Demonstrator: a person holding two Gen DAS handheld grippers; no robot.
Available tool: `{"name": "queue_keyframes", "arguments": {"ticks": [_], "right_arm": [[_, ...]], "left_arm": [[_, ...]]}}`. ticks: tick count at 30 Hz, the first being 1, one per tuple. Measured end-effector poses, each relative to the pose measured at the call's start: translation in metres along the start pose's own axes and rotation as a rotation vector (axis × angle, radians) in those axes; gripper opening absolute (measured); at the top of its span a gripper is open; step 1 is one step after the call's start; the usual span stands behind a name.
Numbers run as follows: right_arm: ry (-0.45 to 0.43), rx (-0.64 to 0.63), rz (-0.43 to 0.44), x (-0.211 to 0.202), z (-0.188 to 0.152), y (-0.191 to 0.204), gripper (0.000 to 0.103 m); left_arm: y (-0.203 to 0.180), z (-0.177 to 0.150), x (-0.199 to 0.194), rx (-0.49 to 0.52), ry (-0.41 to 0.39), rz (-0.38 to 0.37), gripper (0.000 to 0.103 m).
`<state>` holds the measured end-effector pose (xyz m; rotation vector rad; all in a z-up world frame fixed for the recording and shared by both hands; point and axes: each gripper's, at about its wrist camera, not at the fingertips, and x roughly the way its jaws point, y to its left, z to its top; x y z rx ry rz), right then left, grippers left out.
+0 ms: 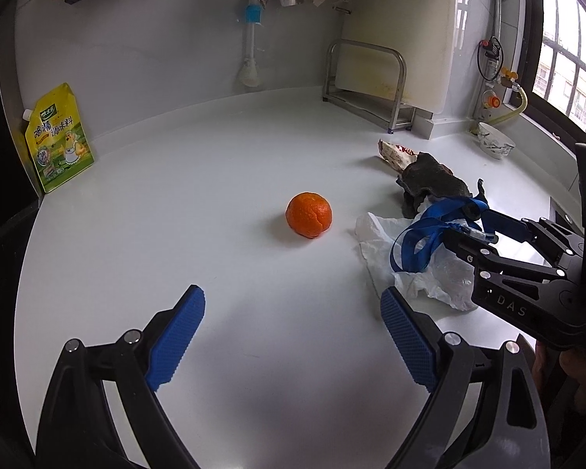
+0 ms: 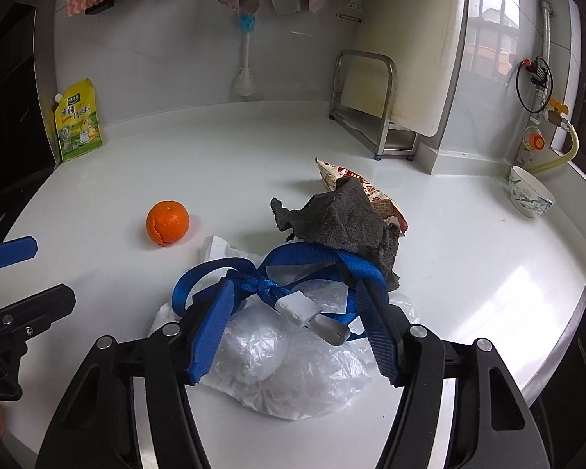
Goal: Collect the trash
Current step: 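Grasp the blue strap's white buckle with the right tool and lift it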
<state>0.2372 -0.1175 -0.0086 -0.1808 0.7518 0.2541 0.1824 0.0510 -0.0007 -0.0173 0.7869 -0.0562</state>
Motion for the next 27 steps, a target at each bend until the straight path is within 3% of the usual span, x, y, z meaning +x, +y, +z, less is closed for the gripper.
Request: {"name": "queue_keyframes", "arguments": {"ticks": [3,5,10,20,27], "right_arm": [[0.023,-0.04,-0.008,0.008,-0.002,0.006,0.049],[0.035,-0.054,0.004,0.01,-0.003,0.009,0.032],[0.035,-0.046,0.031,0.006,0.0,0.012,0.01],[-0.039,0.167,0.163,-0.032,0.003,-0.022,0.01],[-0.113,0.263,0.13,-0.069,-0.007,-0.052,0.01]], "left_arm": [[0.001,0.0,0.001,-0.001,0.0,-0.001,0.09],[0.0,0.0,0.001,0.001,-0.001,-0.001,0.09],[-0.004,-0.001,0.001,0.002,0.001,-0.008,0.09],[-0.023,-0.005,0.003,0.02,0.011,-0.039,0.09],[-0.05,-0.006,0.007,0.042,0.012,-0.075,0.09]]}}
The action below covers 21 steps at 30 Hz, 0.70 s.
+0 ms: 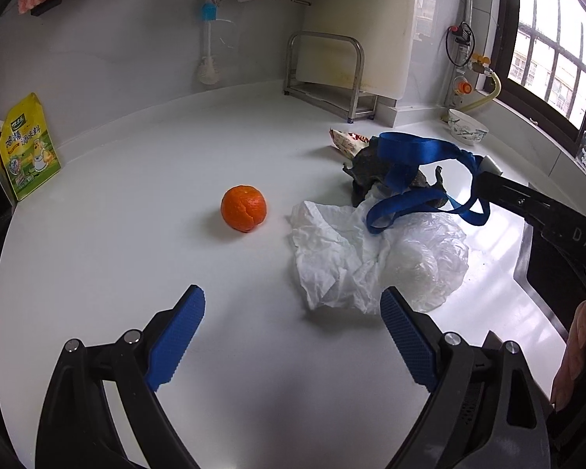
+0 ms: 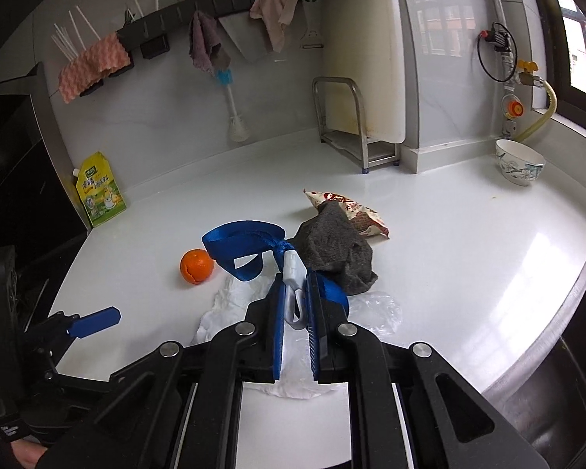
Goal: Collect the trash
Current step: 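Grasp the blue strap's white buckle with the right tool and lift it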
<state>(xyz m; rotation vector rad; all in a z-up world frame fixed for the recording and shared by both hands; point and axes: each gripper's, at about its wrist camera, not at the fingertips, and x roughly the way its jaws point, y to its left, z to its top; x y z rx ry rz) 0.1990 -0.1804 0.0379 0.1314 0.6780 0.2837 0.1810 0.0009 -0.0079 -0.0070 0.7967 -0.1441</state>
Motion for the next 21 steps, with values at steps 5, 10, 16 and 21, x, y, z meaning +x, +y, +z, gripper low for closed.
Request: {"name": "queue_keyframes", "arguments": {"ticks": [5,10,16,21], "right_arm": [[-0.028,0.068,-0.051,-0.022,-0.009,-0.026,0.01],[-0.055,0.137,-0.087,-0.042,-0.018,-0.054,0.01],[-0.077,0.202,-0.114,-0.061,-0.03,-0.081,0.01],[-0.074,0.221,-0.116,-0.065,-0.04,-0.087,0.01]], "left_arm": [[-0.022,0.002,0.007,0.002,-0.002,-0.029,0.09],[-0.049,0.008,0.022,0.05,-0.003,-0.023,0.091],[-0.07,0.014,0.043,0.082,0.022,-0.019,0.091],[-0.08,0.013,0.055,0.089,0.048,-0.023,0.069]]}}
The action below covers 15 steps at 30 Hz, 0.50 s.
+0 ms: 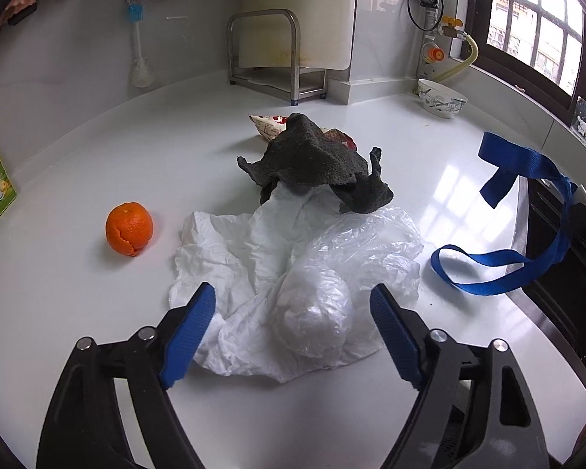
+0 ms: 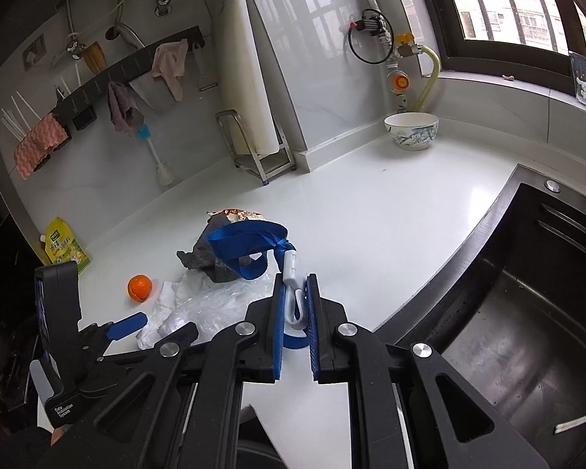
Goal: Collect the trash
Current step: 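Grasp the blue strap's white buckle with the right tool and lift it, then grasp the clear plastic bag with the left tool while right tool holds the strap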
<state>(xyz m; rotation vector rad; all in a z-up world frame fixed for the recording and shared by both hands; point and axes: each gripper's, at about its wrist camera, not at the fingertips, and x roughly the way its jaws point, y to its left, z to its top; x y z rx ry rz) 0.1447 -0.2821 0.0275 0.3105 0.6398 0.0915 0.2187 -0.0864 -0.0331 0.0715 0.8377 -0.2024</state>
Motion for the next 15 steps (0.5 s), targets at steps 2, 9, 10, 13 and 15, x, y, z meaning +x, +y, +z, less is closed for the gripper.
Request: {"name": "queue_keyframes", "arguments": {"ticks": [2,9,10,13,15], "right_arm": [[0.006,0.004,0.003,0.001,-0.003,-0.001,0.01],[0.025,0.01,0.019,0.003,-0.012,0.001,0.01],[0.025,0.01,0.019,0.003,-0.013,0.002,0.01],[0.027,0.003,0.015,0.0,-0.017,0.005,0.01],[0.029,0.002,0.013,-0.002,-0.019,0.006,0.01]], "left_arm": [[-0.004,-0.002,0.002,0.008,0.012,-0.011,0.055],[-0.004,-0.005,-0.008,0.008,0.0,-0.024,0.033],[-0.002,-0.005,-0.012,0.005,-0.006,-0.023,0.033],[0.003,-0.004,-0.024,-0.003,-0.026,-0.022,0.032],[0.006,-0.004,-0.034,-0.008,-0.038,-0.025,0.032]]}}
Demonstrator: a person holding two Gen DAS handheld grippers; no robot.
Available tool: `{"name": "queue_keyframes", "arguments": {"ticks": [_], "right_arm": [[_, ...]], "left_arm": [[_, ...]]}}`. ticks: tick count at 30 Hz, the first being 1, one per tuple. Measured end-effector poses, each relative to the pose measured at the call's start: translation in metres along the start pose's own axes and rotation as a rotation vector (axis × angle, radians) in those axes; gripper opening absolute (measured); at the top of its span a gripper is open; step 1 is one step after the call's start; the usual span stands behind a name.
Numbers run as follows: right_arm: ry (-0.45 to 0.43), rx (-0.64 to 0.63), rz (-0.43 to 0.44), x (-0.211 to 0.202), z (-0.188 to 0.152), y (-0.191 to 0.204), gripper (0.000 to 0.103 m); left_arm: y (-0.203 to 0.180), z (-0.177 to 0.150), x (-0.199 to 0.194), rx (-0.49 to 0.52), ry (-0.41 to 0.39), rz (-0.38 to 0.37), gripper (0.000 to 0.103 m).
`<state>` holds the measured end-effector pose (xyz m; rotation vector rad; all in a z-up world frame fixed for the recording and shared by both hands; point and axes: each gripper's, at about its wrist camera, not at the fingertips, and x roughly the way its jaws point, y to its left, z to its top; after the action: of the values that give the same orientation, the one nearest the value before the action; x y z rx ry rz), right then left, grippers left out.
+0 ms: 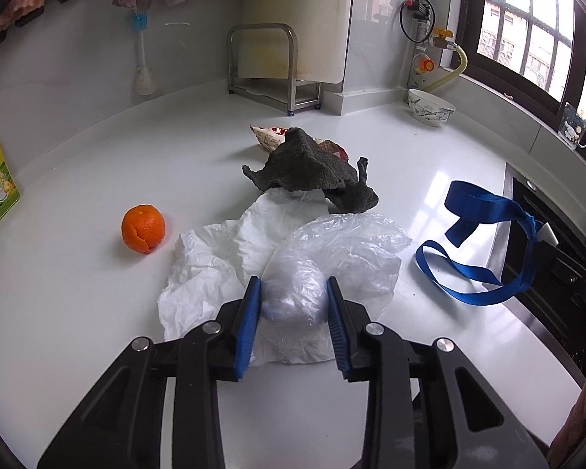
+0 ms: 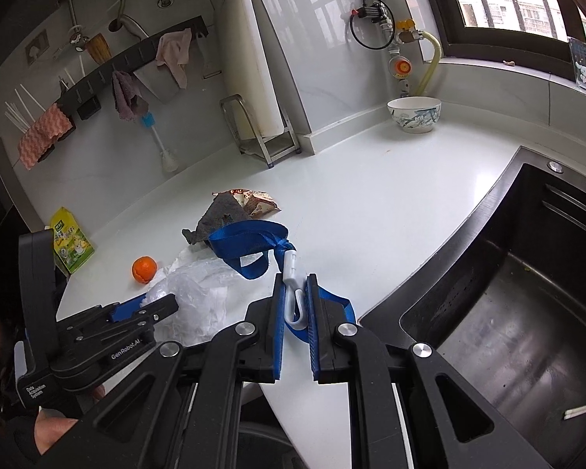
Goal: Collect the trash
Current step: 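Grasp the clear plastic bag with the left tool while right tool holds the strap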
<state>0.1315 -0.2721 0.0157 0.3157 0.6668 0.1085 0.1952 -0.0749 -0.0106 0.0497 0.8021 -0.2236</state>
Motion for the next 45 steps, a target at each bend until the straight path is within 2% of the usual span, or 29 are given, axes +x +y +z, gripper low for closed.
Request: {"name": "queue_keyframes", "arguments": {"ticks": [16,24,32,36,38,39,40,43,45], "right_arm": [[-0.031,0.002,-0.001,-0.043,-0.014,0.011,0.01],[-0.036,0.004,-0.002,-0.065,-0.028,0.02,0.01],[-0.036,-0.001,-0.001,-0.082,-0.045,0.032,0.01],[-0.031,-0.011,-0.004,-0.085,-0.047,0.038,0.01],[-0.035,-0.011,0.001,-0.088,-0.047,0.041,0.01],[-0.039,-0.017,0.0,-0.09,-0.048,0.043,0.01],[-0.043,-0.023,-0.003,-0.092,-0.049,0.045,0.01],[-0.041,-0.023,-0.006,-0.094,-0.051,0.046,0.01],[-0.04,-0.018,-0.007,-0.094,-0.052,0.045,0.01]], "left_arm": [[0.028,0.013,-0.084,-0.028,-0.122,0.012,0.032],[0.035,-0.013,-0.118,-0.006,-0.152,0.03,0.032],[0.047,-0.04,-0.134,-0.012,-0.169,0.046,0.032],[0.054,-0.034,-0.136,-0.017,-0.183,0.01,0.033],[0.054,-0.029,-0.121,0.001,-0.11,0.034,0.033],[0.055,-0.028,-0.118,-0.004,-0.095,0.019,0.033],[0.057,-0.027,-0.119,-0.006,-0.101,0.0,0.033],[0.061,-0.024,-0.121,-0.001,-0.124,0.041,0.035],[0.064,-0.022,-0.12,-0.006,-0.125,0.031,0.035]]}}
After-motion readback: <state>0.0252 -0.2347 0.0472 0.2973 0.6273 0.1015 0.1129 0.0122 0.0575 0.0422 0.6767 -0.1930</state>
